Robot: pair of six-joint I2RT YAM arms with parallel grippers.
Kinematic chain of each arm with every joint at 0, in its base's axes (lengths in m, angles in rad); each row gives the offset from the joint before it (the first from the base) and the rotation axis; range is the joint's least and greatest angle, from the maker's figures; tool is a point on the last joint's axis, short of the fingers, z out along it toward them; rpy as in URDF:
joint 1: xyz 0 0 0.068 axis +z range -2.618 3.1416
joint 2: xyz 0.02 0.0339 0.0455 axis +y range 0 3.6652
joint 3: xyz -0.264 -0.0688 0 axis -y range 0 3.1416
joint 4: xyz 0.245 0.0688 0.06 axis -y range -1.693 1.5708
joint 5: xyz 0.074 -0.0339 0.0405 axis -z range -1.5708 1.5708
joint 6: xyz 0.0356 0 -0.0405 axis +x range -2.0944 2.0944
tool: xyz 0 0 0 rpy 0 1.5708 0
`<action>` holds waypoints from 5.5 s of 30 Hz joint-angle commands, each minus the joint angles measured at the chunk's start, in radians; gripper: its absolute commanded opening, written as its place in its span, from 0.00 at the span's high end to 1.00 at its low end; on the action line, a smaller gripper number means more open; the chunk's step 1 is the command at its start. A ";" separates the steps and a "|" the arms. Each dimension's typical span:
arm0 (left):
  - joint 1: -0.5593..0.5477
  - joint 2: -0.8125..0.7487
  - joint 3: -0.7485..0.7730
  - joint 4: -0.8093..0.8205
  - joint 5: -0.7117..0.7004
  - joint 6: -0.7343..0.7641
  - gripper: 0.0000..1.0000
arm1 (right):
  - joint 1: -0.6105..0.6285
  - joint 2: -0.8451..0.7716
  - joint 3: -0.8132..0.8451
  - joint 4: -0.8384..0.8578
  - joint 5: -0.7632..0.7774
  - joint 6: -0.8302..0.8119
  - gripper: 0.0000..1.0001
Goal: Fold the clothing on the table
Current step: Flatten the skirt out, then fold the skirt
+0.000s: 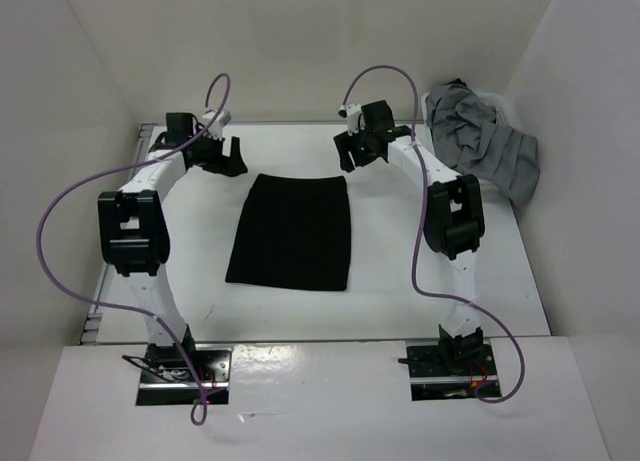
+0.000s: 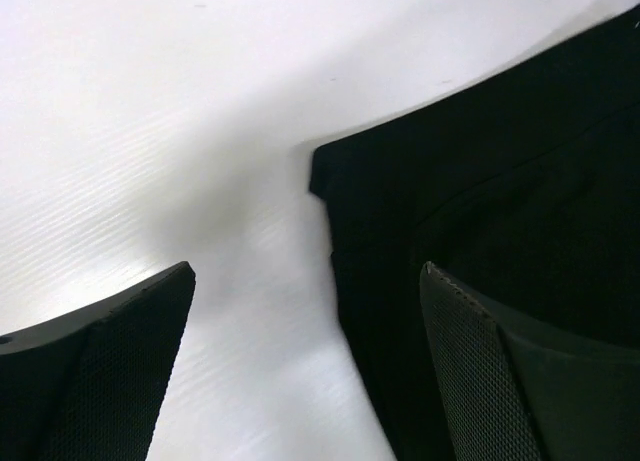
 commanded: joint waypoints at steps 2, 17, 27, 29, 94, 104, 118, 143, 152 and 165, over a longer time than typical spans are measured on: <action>0.035 -0.201 -0.040 -0.042 -0.042 -0.029 0.00 | 0.010 -0.177 0.001 -0.084 -0.008 0.082 0.29; 0.106 -0.644 -0.235 -0.351 -0.263 -0.164 0.00 | 0.311 -0.175 -0.202 -0.221 0.133 0.286 0.07; 0.106 -0.729 -0.358 -0.285 -0.295 -0.133 0.00 | 0.383 -0.133 -0.191 -0.119 0.285 0.513 0.06; 0.115 -0.720 -0.379 -0.273 -0.306 -0.133 0.00 | 0.427 -0.133 -0.170 -0.107 0.326 0.547 0.04; 0.124 -0.700 -0.387 -0.309 -0.176 -0.095 0.00 | 0.424 -0.260 -0.067 -0.138 0.497 0.667 0.02; -0.023 -0.609 -0.335 -0.540 -0.140 0.006 0.14 | 0.340 -0.674 -0.447 -0.026 0.354 0.279 0.09; -0.094 -0.377 -0.214 -0.368 -0.200 -0.064 0.14 | 0.098 -0.549 -0.517 0.033 0.244 0.173 0.28; -0.107 0.345 0.538 -0.409 -0.025 -0.017 0.35 | -0.089 -0.020 -0.084 0.022 -0.105 0.104 0.39; -0.118 0.432 0.629 -0.435 -0.038 -0.017 0.36 | -0.089 0.019 -0.042 0.022 -0.159 0.104 0.39; -0.167 0.541 0.757 -0.494 -0.018 -0.008 0.42 | -0.089 0.019 -0.033 0.022 -0.188 0.104 0.39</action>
